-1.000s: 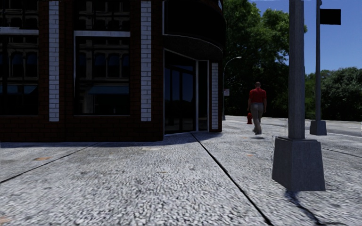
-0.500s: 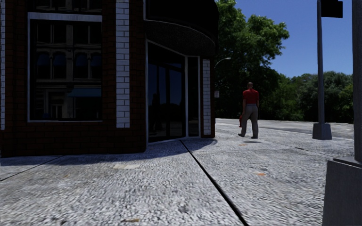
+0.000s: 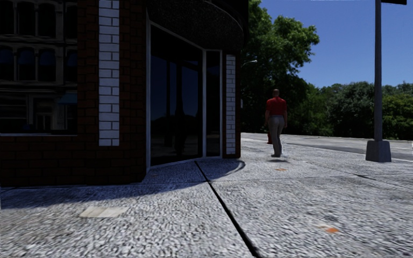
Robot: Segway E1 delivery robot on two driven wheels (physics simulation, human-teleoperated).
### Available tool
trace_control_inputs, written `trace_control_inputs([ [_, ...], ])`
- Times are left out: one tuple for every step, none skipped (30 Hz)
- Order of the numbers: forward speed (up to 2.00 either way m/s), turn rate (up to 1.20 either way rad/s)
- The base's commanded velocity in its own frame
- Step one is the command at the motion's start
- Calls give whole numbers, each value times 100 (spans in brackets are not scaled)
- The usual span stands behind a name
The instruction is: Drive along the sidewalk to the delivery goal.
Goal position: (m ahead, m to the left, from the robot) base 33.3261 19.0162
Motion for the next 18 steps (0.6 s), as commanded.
trace_control_inputs([
  [177,-30],
  [177,-31],
  [177,-31],
  [177,-31],
  [177,-31],
  [177,-31],
  [177,-31],
  [177,-31],
  [177,-33],
  [177,-33],
  [177,-38],
  [177,-40],
  [177,-40],
  [177,-40],
  [177,-40],
  [177,-40],
  [177,-40],
  [177,-40],
])
